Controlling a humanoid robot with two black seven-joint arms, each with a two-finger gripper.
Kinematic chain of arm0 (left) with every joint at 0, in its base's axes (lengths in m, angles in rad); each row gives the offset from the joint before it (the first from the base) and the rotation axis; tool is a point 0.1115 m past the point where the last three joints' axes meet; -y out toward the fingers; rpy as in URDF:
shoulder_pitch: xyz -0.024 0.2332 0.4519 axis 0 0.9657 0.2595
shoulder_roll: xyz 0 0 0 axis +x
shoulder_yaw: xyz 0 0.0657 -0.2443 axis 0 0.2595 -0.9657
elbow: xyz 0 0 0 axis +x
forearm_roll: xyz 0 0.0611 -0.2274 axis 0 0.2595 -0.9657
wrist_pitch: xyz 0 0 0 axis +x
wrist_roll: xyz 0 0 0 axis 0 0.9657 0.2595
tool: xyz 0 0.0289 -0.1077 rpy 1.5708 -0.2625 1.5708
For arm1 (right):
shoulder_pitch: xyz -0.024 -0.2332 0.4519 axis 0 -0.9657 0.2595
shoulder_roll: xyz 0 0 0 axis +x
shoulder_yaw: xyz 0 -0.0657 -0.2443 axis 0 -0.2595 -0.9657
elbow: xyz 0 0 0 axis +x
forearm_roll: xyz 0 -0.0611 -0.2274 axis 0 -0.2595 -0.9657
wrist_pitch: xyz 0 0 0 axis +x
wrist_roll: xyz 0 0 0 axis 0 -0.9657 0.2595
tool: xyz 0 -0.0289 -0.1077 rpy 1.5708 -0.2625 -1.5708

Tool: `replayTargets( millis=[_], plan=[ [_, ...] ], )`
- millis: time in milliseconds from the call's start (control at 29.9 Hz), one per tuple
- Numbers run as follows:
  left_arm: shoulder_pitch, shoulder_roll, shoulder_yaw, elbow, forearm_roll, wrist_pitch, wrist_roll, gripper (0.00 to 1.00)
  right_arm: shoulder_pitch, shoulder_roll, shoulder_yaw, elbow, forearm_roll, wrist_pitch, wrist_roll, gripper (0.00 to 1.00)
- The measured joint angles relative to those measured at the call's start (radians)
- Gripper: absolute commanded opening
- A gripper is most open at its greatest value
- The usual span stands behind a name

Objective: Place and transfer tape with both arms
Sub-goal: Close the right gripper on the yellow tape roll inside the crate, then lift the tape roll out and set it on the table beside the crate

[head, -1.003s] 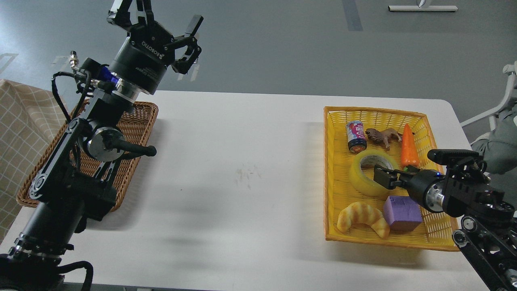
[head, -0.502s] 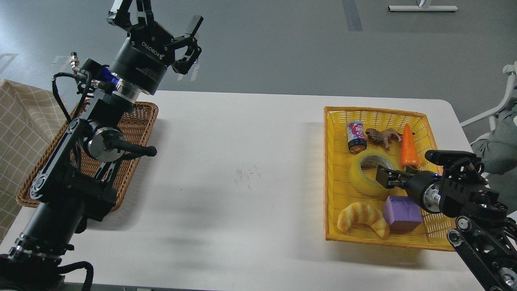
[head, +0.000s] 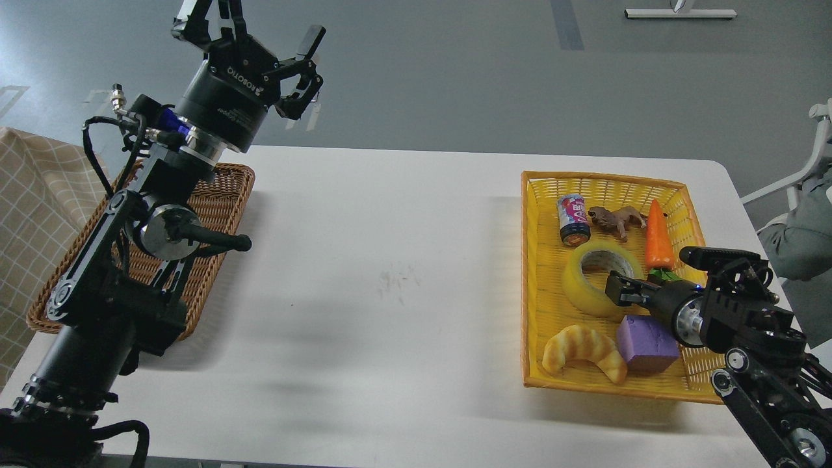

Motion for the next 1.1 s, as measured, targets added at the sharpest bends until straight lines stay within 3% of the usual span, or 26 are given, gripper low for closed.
replayTargets(
  millis=[134,301,802,1103],
  plan=[
    [0.0,0.0,-0.002,0.001,-0.002,0.001,0.0,0.98,0.0,0.009,0.0,-0.004,0.0,0.0,-0.011,0.09],
    [0.0,0.0,-0.003,0.003,-0.002,0.001,0.0,0.98,0.003,0.019,0.002,-0.013,0.0,0.0,-0.015,0.0],
    [0.001,-0.01,-0.003,0.005,-0.001,0.003,0.0,0.98,0.051,-0.084,0.102,0.114,0.0,0.001,-0.003,0.0],
    [0.003,-0.01,-0.002,0.007,0.0,0.004,0.0,0.98,0.338,-0.042,0.047,0.089,0.0,0.0,-0.001,0.0]
  ],
)
